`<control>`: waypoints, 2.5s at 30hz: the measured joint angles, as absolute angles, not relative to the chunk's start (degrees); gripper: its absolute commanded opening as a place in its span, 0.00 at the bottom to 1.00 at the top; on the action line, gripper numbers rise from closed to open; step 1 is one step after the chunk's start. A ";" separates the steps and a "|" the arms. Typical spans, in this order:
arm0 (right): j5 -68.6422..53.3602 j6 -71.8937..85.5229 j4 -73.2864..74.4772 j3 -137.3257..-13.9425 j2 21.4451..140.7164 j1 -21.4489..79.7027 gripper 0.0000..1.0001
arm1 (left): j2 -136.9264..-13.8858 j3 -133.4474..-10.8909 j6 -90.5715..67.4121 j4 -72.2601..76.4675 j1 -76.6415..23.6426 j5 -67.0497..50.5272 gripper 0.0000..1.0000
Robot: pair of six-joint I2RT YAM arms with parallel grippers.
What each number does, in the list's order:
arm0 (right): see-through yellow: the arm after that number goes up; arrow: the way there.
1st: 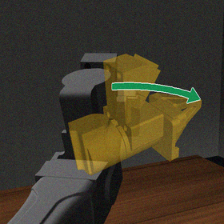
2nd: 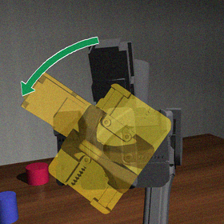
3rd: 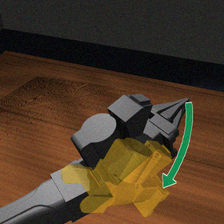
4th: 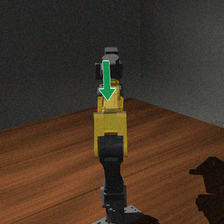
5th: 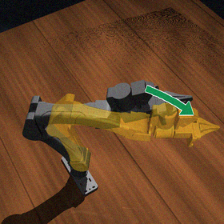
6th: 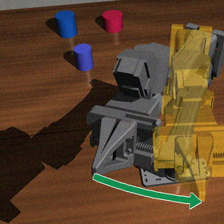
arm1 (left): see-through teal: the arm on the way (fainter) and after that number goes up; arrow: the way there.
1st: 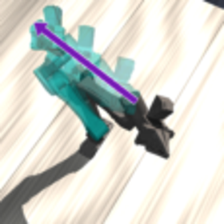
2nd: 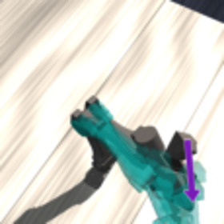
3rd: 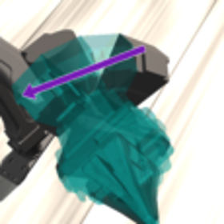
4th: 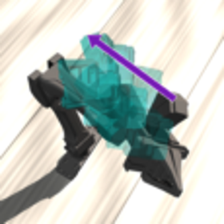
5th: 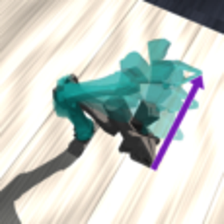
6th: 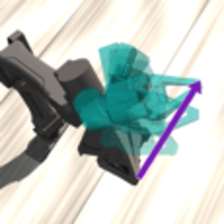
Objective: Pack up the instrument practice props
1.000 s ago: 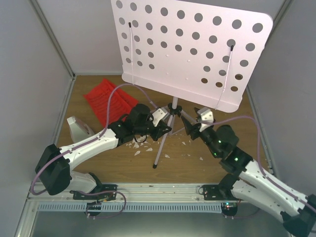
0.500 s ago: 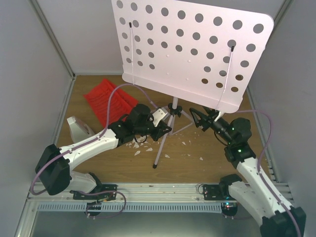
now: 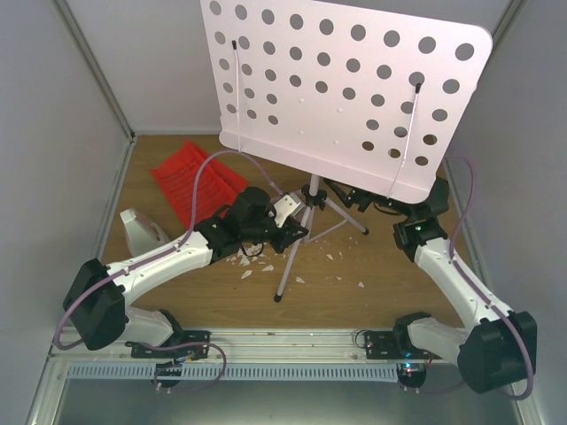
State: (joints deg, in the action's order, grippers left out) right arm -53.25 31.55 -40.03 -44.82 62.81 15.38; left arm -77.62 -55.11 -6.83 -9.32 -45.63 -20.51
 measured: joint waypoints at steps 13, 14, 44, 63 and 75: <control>-57.39 27.66 -38.41 -52.36 69.63 16.45 0.48 | -77.62 -55.11 -6.81 -9.32 -45.63 -20.49 0.00; -57.58 27.27 -37.67 -52.99 70.19 16.62 0.47 | -77.62 -55.11 -6.81 -9.32 -45.63 -20.51 0.00; -52.86 17.37 -32.01 -52.29 68.36 20.38 0.00 | -77.01 -57.06 -6.55 -12.69 -46.65 -20.03 0.00; -48.45 22.00 -32.16 -47.11 63.72 21.85 0.01 | -74.48 -60.05 -6.59 -13.15 -48.40 -18.59 0.00; -43.27 25.61 -33.63 -44.73 62.15 23.18 0.01 | -74.22 -62.89 -5.50 -16.75 -48.73 -16.43 0.00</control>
State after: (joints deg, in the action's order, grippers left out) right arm -43.27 25.61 -33.63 -44.73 62.15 23.18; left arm -74.22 -62.89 -5.50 -16.75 -48.73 -16.43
